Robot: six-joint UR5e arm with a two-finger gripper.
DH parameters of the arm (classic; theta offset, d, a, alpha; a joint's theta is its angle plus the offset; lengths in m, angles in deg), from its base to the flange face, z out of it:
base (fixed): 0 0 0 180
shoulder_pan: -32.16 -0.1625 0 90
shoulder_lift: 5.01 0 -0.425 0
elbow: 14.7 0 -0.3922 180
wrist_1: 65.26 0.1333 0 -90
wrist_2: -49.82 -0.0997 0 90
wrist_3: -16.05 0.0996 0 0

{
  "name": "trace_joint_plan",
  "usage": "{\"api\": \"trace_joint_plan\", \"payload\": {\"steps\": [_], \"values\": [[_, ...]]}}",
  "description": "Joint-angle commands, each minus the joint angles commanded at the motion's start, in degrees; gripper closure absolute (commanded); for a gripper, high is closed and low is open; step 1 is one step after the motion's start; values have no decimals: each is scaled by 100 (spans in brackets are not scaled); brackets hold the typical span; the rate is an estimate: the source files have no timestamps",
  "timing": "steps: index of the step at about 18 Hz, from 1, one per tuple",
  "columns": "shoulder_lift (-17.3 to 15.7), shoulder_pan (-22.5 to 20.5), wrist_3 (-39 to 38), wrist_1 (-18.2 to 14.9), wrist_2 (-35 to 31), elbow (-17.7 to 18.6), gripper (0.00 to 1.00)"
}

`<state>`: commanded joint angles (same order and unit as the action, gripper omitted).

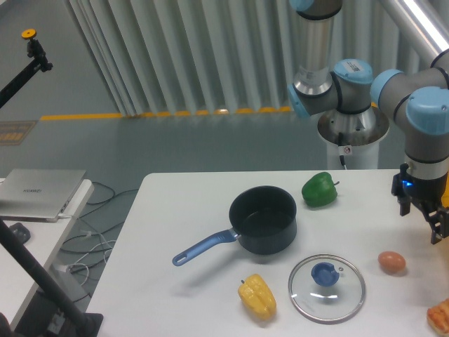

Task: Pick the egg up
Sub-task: 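Lower the open gripper down around the brown egg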

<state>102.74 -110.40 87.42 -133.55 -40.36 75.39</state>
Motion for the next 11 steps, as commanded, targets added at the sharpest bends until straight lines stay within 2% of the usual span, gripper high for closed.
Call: {"api": "trace_joint_plan", "payload": {"steps": [4,7,11], "values": [[132,97,-62,9,-9,17,0],[325,219,402,52,-52,26,0],[554,483,570,342,-70,26,0]]}}
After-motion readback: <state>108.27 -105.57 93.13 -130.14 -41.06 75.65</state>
